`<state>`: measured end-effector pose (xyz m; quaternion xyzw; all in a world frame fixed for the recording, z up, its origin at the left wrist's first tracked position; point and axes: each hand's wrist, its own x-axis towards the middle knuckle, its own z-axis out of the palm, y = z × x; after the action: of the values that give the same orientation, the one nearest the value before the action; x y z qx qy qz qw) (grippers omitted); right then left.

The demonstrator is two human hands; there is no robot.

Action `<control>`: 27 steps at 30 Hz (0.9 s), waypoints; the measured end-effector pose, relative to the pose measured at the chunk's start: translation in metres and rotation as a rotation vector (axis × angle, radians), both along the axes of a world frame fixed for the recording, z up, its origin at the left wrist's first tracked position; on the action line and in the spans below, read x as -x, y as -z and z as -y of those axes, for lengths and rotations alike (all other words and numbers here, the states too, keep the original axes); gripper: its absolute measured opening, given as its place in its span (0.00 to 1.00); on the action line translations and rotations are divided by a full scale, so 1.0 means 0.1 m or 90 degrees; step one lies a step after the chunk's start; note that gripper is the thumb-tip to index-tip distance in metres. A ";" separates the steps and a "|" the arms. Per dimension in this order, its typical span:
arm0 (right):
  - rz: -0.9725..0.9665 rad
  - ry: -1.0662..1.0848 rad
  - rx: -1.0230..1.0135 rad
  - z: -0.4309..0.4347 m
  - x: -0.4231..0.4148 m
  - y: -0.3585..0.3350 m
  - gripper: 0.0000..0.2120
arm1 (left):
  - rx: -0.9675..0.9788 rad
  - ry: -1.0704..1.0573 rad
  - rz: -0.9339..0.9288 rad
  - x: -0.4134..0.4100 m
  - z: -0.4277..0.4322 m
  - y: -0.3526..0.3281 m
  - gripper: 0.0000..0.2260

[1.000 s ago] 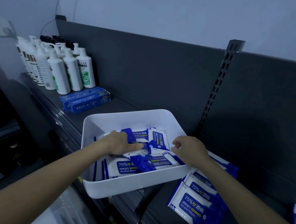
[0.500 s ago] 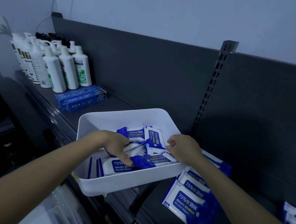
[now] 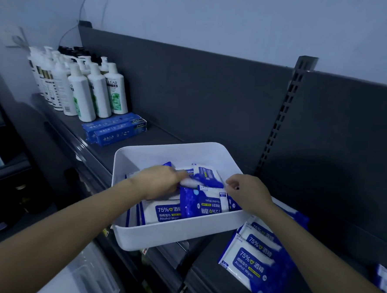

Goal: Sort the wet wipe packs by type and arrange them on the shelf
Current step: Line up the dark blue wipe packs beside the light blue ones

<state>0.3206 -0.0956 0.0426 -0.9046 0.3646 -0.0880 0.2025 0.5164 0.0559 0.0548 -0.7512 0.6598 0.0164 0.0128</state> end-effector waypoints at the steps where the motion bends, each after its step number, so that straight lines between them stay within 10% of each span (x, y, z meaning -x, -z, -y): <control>1: 0.031 0.009 -0.008 0.00 0.01 0.01 0.11 | 0.055 -0.040 -0.050 -0.07 -0.01 -0.02 0.15; 10: 0.193 0.038 -0.020 0.01 0.02 0.06 0.18 | 0.432 -0.369 -0.534 -0.22 0.04 -0.29 0.04; 20: 0.141 0.046 0.004 0.03 0.01 0.08 0.20 | 0.127 -0.412 -0.812 0.09 0.52 0.01 0.09; 22: 0.140 0.044 0.007 0.03 0.00 0.09 0.20 | 0.068 -0.408 -0.755 0.15 0.71 0.09 0.07; 25: 0.140 0.035 0.016 0.04 0.01 0.09 0.19 | -0.013 -0.386 -0.313 0.14 0.95 0.18 0.26; 27: 0.134 0.023 0.024 0.04 0.01 0.10 0.18 | -0.059 -0.374 -0.300 0.07 1.02 0.21 0.31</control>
<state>0.3194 -0.0998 0.0327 -0.8874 0.3558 -0.1929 0.2208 0.5089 -0.0460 0.0341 -0.8825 0.3997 0.2218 -0.1104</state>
